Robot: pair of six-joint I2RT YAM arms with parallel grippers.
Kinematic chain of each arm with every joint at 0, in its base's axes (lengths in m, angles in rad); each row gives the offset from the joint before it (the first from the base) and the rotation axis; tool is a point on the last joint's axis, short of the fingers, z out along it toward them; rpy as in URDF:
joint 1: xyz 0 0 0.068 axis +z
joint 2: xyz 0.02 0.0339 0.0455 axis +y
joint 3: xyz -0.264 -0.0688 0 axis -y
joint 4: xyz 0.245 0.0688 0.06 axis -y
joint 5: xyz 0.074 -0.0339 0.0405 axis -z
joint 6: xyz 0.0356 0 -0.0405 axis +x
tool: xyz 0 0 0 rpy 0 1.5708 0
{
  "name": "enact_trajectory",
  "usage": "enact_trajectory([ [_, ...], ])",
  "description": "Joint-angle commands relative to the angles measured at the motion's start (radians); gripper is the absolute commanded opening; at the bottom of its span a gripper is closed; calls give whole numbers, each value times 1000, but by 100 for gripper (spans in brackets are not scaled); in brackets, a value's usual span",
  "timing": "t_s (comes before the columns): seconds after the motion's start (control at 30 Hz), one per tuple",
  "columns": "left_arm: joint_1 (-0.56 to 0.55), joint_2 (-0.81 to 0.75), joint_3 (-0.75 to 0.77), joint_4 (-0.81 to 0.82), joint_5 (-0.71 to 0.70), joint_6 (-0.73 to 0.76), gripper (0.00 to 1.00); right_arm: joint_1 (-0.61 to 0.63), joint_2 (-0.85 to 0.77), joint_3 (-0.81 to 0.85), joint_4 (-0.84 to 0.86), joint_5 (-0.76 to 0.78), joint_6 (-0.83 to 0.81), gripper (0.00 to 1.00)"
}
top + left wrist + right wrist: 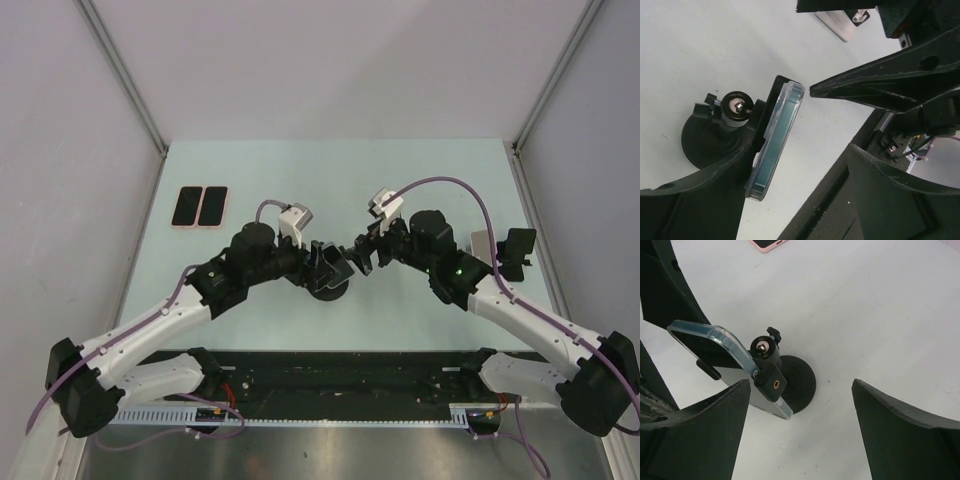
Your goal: Remove the phone from the phone stand
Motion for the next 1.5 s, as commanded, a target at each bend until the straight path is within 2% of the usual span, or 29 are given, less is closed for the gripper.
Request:
enact_trajectory([
  [0.0, -27, -32, 61, 31, 0, -71, 80, 28, -30, 1, -32, 83, 32, 89],
  [0.13, -27, -65, 64, 28, -42, -67, 86, 70, -46, 2, -36, 62, -2, 97],
  [0.23, -5, -125, 54, 23, -121, -54, 94, 97, -55, 4, -39, 63, -14, 100],
  [0.37, 105, -182, 43, 9, -83, -57, 98, 184, -50, 2, -6, 111, -19, 100],
  [0.47, 223, -202, 26, -3, -17, -59, 98, 248, -24, 2, 71, 219, -12, 100],
  [0.6, 393, -237, -20, -15, 77, -60, 98, 377, 23, 15, 164, 441, -29, 99],
  [0.8, 509, -280, -80, -52, 89, -24, 99, 474, 106, 39, 241, 606, -28, 100],
  [0.93, 520, -280, -101, -68, 69, -7, 99, 540, 143, 41, 293, 738, -22, 100],
  [1.2, 518, -262, -132, -68, 78, 10, 99, 575, 206, 42, 375, 924, -20, 100],
  [1.47, 518, -271, -158, -68, 88, 4, 99, 575, 267, 51, 405, 922, -75, 100],
])
